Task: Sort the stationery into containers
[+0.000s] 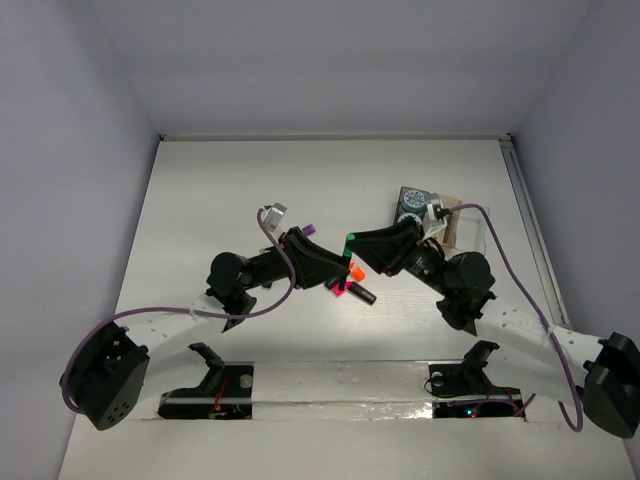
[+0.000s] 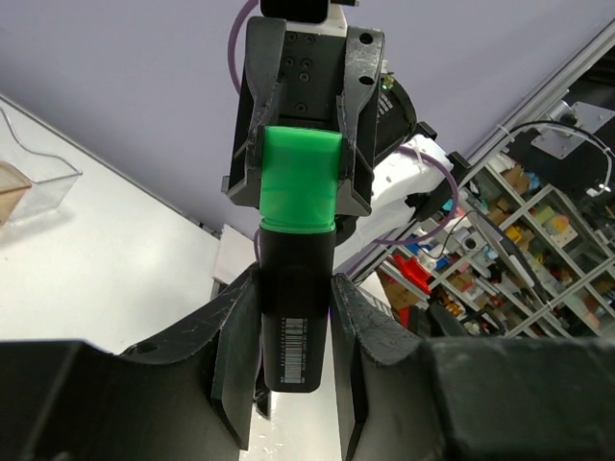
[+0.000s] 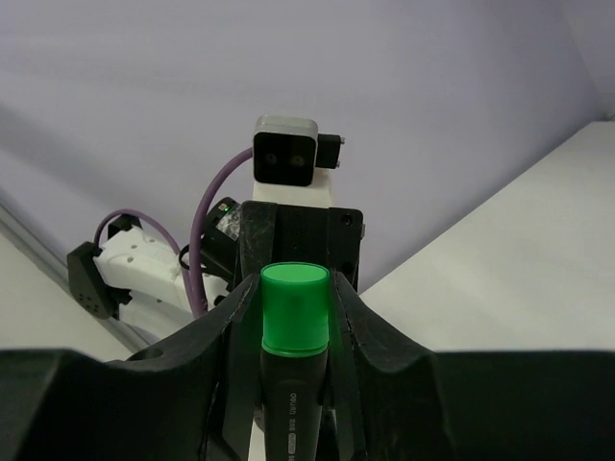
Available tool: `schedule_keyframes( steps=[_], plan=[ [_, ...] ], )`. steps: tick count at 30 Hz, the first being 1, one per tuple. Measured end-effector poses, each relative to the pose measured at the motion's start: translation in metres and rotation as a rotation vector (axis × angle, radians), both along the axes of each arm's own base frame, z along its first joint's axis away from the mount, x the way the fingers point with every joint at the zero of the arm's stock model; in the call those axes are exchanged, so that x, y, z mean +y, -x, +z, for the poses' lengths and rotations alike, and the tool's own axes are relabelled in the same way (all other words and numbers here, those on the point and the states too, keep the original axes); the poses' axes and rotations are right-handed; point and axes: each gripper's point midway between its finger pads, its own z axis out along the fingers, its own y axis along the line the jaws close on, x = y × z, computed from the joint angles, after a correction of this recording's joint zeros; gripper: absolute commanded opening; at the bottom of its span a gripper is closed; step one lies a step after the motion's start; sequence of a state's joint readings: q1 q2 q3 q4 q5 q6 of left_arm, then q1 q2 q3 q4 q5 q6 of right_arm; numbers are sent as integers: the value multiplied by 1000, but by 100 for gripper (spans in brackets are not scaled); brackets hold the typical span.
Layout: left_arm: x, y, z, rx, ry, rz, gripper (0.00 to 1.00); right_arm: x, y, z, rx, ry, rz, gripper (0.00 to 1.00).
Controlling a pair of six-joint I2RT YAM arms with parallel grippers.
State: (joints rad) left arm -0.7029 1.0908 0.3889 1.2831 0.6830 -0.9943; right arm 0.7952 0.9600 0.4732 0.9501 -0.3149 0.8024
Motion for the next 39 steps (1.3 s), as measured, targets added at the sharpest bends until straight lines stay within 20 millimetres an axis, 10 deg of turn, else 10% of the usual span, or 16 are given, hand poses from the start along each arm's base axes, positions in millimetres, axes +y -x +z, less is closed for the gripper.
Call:
schedule_keyframes(
  steps=[18,39],
  plan=[
    [16,-12,20,-82,-14,15,0,0,-5,7,-44,-11,-73,15],
    [8,-14,-4,19,-77,-51,0,23,-9,-16,37,-28,-38,15]
  ],
)
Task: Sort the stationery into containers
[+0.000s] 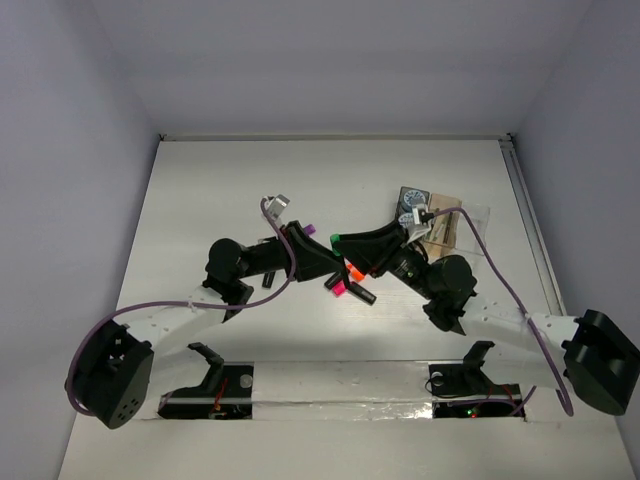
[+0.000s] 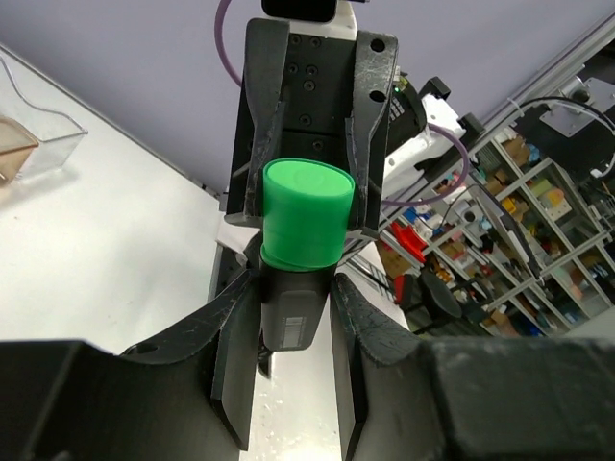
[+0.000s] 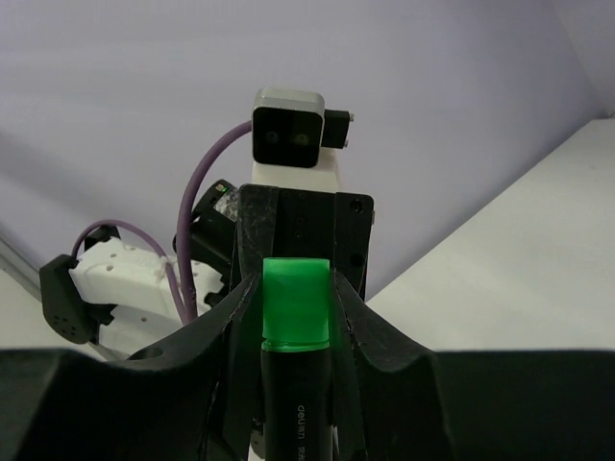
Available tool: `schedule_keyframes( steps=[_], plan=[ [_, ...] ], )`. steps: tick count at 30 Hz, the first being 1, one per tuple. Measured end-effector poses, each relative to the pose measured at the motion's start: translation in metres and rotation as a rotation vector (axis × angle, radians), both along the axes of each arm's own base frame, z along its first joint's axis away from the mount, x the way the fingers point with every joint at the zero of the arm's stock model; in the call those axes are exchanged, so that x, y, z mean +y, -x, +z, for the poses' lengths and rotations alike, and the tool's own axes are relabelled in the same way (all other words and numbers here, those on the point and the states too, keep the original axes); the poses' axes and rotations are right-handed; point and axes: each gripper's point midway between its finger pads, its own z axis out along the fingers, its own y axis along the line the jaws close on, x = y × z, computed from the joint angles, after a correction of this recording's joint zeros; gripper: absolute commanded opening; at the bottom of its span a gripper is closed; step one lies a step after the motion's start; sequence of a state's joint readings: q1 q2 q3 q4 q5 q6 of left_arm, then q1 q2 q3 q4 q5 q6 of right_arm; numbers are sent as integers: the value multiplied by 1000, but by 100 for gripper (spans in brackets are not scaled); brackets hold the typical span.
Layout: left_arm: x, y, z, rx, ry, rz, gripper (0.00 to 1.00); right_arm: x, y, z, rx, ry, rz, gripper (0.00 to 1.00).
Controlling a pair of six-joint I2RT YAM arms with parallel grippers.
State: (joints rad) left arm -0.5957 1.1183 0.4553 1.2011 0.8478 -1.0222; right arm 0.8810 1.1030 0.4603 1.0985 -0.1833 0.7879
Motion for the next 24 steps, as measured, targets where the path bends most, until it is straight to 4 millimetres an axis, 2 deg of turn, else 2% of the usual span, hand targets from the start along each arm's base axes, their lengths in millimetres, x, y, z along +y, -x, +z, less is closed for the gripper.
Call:
schedule_keyframes(
  steps=[3,11,20,22,24],
  plan=[
    [1,3,0,-2,-7,-11,0,-2,4,0,2,10,2,15],
    [9,12,19,-75,32,4,0,-14,17,19,-37,36,-10,15],
    [14,7,23,-84,41,34,0,-5,10,19,-32,38,-6,16],
    [14,6,23,-84,39,36,0,-6,11,21,-36,33,-6,17],
    [14,6,23,-89,40,36,0,-8,12,22,-41,35,-9,22]
  ],
)
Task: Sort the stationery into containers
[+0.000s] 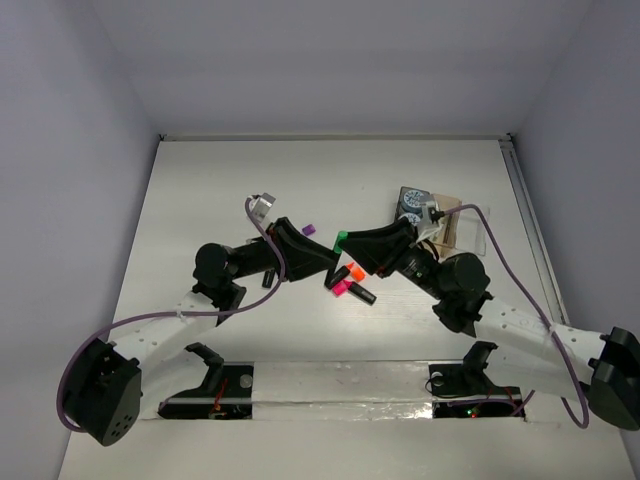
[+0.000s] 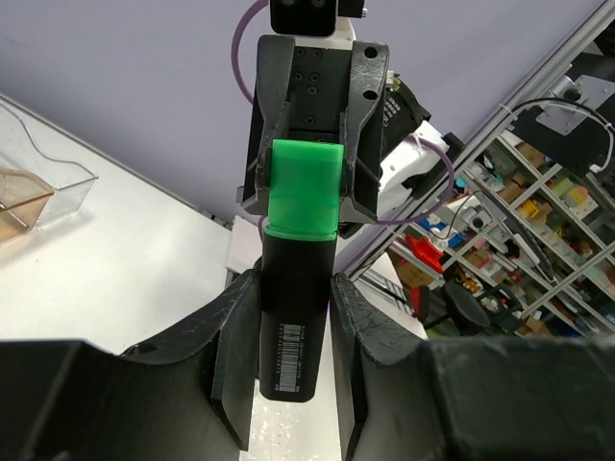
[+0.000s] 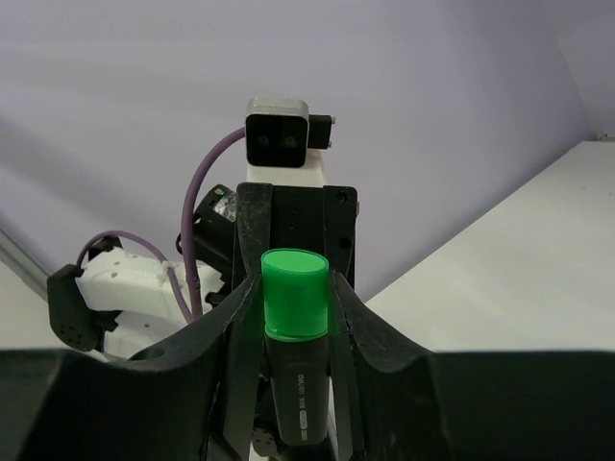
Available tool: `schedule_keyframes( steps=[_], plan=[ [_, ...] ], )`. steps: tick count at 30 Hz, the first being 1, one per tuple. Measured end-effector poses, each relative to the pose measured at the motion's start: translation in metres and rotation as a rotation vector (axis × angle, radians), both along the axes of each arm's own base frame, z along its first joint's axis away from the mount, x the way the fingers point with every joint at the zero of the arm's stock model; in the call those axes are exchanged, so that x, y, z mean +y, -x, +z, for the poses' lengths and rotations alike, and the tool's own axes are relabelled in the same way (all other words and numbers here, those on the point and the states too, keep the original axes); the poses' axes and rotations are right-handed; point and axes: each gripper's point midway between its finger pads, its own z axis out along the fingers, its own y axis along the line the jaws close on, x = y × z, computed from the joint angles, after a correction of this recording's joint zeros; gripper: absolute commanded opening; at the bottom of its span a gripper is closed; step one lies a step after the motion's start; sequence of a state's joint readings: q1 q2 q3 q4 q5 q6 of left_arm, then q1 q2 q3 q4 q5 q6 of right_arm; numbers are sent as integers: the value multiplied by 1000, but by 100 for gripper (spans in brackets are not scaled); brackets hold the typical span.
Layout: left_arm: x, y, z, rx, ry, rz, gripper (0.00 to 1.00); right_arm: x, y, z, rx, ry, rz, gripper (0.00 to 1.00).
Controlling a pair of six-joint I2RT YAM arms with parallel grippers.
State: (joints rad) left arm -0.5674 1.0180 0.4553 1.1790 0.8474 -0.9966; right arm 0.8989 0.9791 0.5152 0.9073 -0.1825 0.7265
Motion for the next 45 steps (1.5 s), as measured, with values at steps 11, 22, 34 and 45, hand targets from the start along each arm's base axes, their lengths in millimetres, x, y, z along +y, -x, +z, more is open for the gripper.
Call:
schedule_keyframes(
  steps=[11,22,34,45],
  plan=[
    [9,-23,21,-28,86,133,0,14,34,-44,45,178,145,57],
    [16,-36,33,-50,135,220,0,15,53,-79,79,318,218,82],
    [19,-8,55,-219,178,220,0,-12,23,15,-95,346,-41,100],
    [6,0,30,-220,114,194,0,13,-7,41,-144,422,-104,100]
  ],
)
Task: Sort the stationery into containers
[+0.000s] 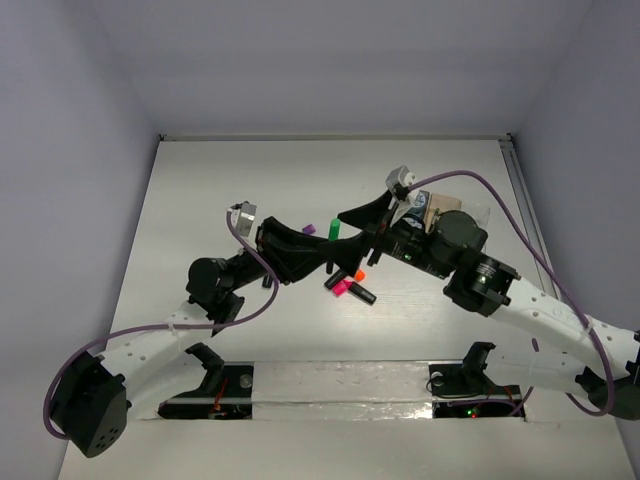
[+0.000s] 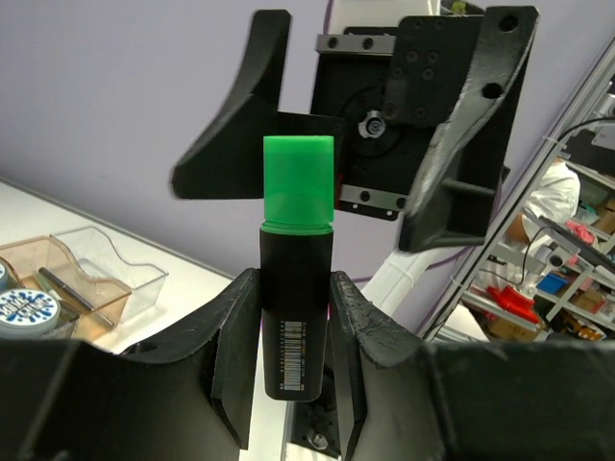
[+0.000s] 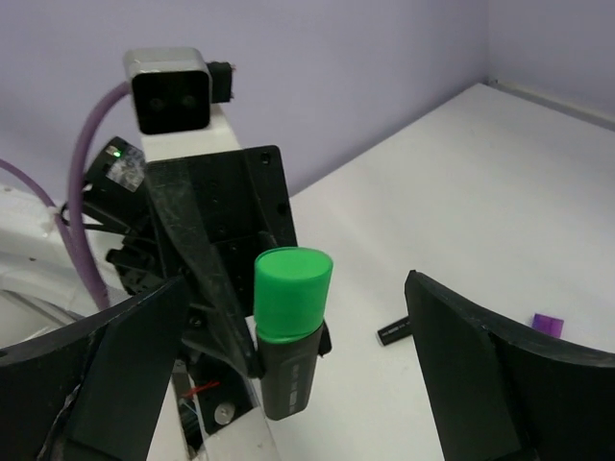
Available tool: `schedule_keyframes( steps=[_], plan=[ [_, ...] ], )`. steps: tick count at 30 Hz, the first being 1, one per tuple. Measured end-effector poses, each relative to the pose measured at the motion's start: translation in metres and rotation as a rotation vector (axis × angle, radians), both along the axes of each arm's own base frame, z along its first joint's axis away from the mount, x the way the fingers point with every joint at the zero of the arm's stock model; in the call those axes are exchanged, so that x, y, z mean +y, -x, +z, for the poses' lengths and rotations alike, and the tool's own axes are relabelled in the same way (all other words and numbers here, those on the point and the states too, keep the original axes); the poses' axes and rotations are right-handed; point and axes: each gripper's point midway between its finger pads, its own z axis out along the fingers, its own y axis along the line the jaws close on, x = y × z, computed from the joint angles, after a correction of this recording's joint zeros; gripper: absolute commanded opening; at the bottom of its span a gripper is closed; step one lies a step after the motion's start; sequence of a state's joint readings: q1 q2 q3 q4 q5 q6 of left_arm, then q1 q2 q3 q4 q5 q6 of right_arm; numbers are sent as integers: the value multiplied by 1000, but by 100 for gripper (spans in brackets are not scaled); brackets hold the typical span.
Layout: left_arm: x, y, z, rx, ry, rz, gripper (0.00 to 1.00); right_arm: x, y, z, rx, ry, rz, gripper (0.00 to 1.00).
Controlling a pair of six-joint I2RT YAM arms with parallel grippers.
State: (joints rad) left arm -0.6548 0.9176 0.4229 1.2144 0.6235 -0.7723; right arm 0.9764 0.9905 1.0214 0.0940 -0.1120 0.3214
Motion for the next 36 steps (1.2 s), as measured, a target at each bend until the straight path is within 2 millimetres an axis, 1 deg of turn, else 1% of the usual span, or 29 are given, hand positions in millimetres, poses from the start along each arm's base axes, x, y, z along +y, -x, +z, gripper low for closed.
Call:
schedule_keyframes(
  steps=[6,10,12,14,16,17,19,20,21,23,26,29,31,32,34,35,36],
  plan=[
    [-2,3,-4,3,-11,-8,0,8,-8,-21,36,60,-13,100],
    [-2,4,-3,-2,-8,-9,0,7,-8,-22,43,58,-15,99],
    [-1,4,-2,-6,-7,-8,0,6,-7,-23,54,52,-13,96],
    [-1,5,-2,-7,-8,-9,0,4,-5,-25,61,42,-12,89],
    [-1,5,-3,-7,-9,-10,0,2,-3,-26,69,34,-11,85],
    [-1,5,-3,-7,-10,-10,0,0,-2,-27,72,31,-11,81],
    [-1,5,-3,-6,-10,-11,0,-1,0,-26,75,24,-10,78],
    [-1,5,-3,-6,-10,-11,0,-2,0,-25,75,22,-9,72],
    [-1,5,-3,-6,-10,-11,0,-2,1,-24,72,20,-8,68],
    [-1,5,-3,-6,-9,-11,0,-2,2,-24,75,17,-5,64],
    [-1,6,-2,-7,-7,-13,0,-2,3,-24,79,16,2,61],
    [-1,6,-1,-7,-3,-20,0,-1,5,-23,80,15,13,53],
    [-2,7,-2,-6,-2,-26,0,0,6,-23,82,12,22,50],
    [-2,7,-2,-5,-3,-29,0,0,7,-23,85,11,26,46],
    [-3,7,-3,-1,-5,-34,0,1,8,-23,87,9,34,44],
    [-3,7,-3,-1,-4,-36,0,1,9,-22,89,7,39,38],
    [-4,7,-3,0,-4,-40,0,1,10,-22,88,7,44,35]
  ],
)
